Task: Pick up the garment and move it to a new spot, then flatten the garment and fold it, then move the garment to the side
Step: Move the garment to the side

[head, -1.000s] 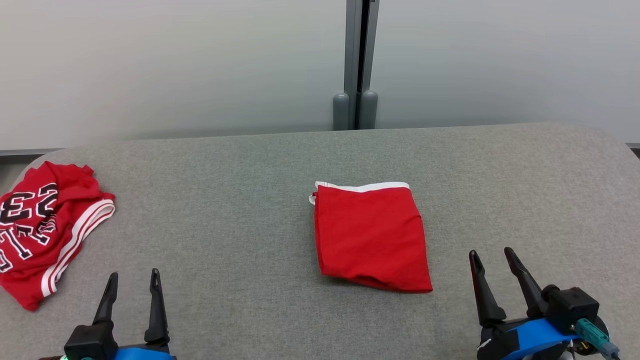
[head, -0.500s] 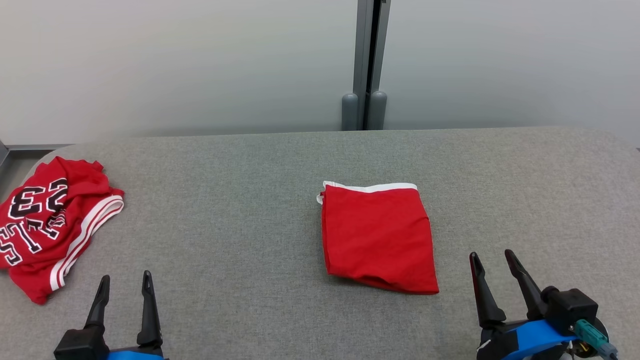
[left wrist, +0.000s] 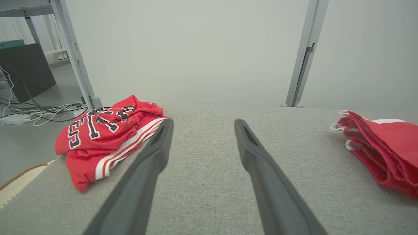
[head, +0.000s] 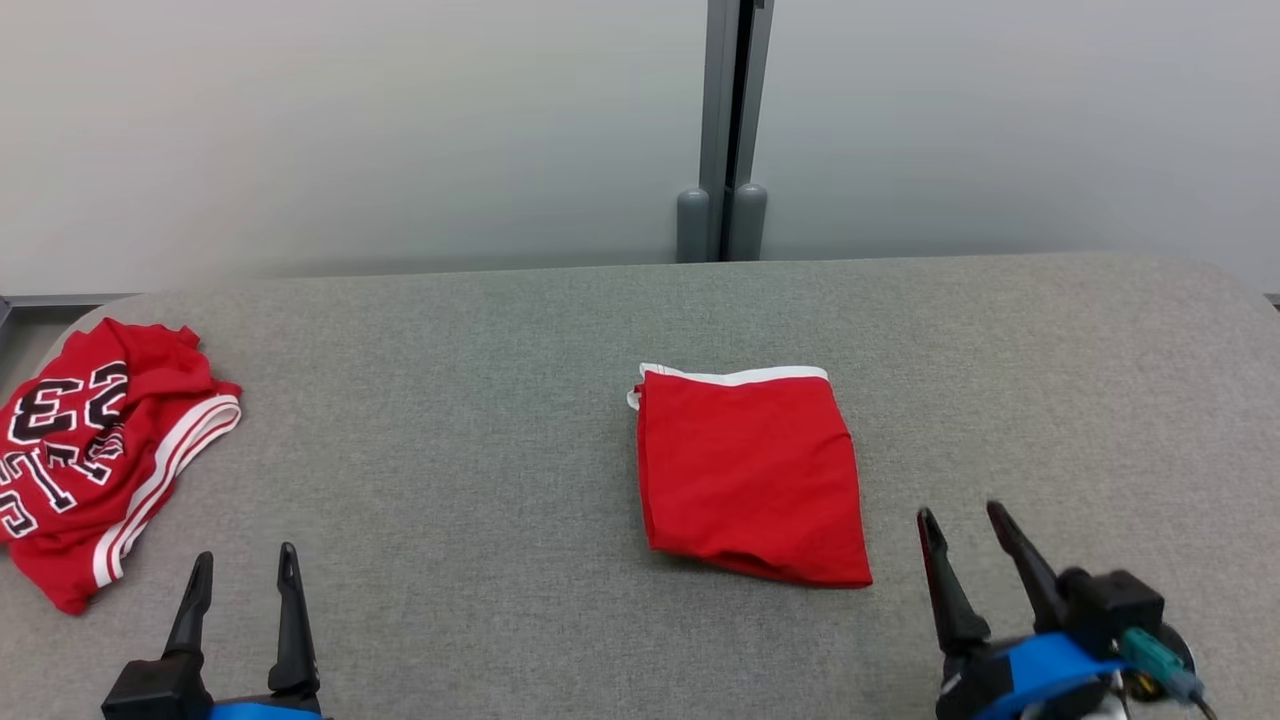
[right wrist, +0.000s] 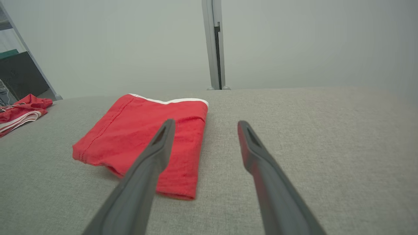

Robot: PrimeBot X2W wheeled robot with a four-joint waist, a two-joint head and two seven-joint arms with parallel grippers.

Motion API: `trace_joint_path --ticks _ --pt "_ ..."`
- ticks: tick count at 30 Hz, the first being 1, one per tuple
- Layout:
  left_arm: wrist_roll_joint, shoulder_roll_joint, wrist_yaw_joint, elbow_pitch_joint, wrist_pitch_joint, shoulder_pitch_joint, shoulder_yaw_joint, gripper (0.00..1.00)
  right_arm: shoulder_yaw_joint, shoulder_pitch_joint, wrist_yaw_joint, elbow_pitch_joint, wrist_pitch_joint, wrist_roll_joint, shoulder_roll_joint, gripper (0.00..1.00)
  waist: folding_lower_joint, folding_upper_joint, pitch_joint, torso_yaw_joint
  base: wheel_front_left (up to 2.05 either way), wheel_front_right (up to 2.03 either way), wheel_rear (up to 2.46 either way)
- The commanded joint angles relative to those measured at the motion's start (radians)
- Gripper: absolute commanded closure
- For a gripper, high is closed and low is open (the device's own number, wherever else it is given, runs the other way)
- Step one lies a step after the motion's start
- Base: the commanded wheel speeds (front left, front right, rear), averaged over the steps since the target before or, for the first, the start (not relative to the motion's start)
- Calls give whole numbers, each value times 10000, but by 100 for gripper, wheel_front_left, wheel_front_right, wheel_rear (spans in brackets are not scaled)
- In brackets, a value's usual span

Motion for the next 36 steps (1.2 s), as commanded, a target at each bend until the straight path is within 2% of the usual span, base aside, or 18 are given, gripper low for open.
trace_joint_path --ticks 1,6,10,17,24,30,31,32,33,36 --pt "5 15 -58 -38 -29 -18 -5 0 121 -556 2 21 -35 -83 -95 0 0 0 36 -11 0 0 0" --pt "0 -6 -42 -116 -29 -372 -106 0 418 -1974 2 675 -35 -176 -382 0 0 0 403 49 0 0 0" --pt "-22 -36 -46 -183 -29 -696 -175 0 711 -3453 2 1916 31 -241 -562 0 0 0 878 170 0 0 0" --pt "-83 -81 -49 -278 -29 -1277 -338 0 1390 -5369 2 4357 797 -178 -658 0 0 0 1758 395 0 0 0" --pt "-128 -121 -53 -328 -29 -1692 -480 0 2017 -5936 2 6318 887 124 -485 0 0 0 2352 627 0 0 0" --pt "-122 -151 -52 -442 -29 -1925 -477 0 2545 -5932 2 7206 786 398 -318 0 0 0 2662 676 0 0 0" --pt "-132 -167 -53 -463 -29 -2020 -518 0 2781 -5990 5 7454 791 511 -273 92 0 0 2744 677 0 0 0" --pt "-132 -167 -53 -463 -29 -2020 -518 0 2781 -5990 5 7454 791 511 -273 92 0 0 2744 677 0 0 0" --pt "-143 -171 -53 -483 -29 -2082 -532 0 2867 -6056 3 7518 760 594 -262 100 0 0 2773 672 0 0 0" --pt "-197 -176 -51 -613 -29 -2179 -581 0 3085 -6536 -6 7460 505 786 -462 100 0 0 2887 583 0 0 0"
